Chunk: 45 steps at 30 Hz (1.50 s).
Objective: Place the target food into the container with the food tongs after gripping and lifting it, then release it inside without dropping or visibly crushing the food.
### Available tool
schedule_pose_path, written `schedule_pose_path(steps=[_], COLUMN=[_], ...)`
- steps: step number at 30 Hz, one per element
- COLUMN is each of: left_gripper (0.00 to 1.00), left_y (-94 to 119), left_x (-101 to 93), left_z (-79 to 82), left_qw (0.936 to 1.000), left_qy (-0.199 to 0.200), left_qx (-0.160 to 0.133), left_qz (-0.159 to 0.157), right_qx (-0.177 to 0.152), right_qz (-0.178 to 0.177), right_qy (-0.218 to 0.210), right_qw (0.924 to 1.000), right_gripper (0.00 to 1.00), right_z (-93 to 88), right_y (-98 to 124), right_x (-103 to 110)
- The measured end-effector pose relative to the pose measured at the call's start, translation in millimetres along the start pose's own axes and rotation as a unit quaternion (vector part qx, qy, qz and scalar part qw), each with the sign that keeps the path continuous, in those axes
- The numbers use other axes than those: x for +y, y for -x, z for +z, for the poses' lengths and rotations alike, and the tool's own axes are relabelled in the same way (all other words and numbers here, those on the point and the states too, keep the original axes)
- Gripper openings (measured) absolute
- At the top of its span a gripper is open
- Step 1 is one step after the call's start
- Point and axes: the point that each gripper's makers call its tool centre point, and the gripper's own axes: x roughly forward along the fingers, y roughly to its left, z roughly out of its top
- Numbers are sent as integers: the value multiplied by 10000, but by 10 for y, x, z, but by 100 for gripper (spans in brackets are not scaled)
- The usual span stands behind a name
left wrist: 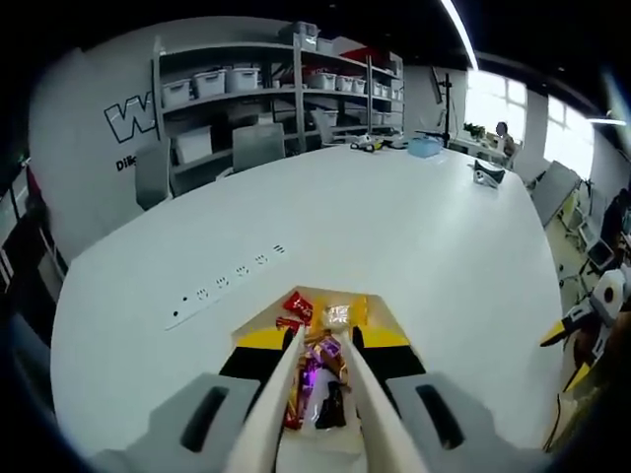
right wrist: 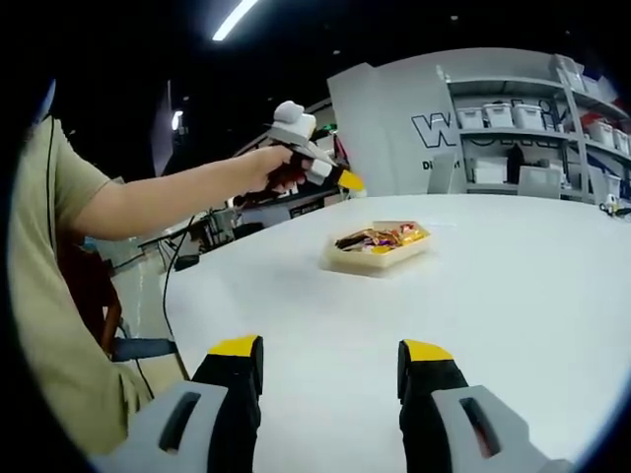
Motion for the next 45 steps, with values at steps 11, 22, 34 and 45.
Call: schedule_pose_path(steps=[11,22,34,45], left_gripper=[23,23,23,23], left_y=[101,222,363,512], left_x=[-18,-69,-129,-207], left_z=[-92,-233,-391,-510], left_qw=[10000,10000,9999,9997], left_qy=[2,43,91,133], left_qx=[2,-10,-60,-149], left_qz=[-13,-48,-103,-169], right_qx=[5,25,81,130], right_qz=[31,83,155,223], right_qy=[47,106,180,209], right_qw=[10000,9999,9997,9994], right_gripper=[53,53,53,53], right_z=[22,45,47,34], right_y=[-20,-54,-118,-178], right_x=[50,109,194,281])
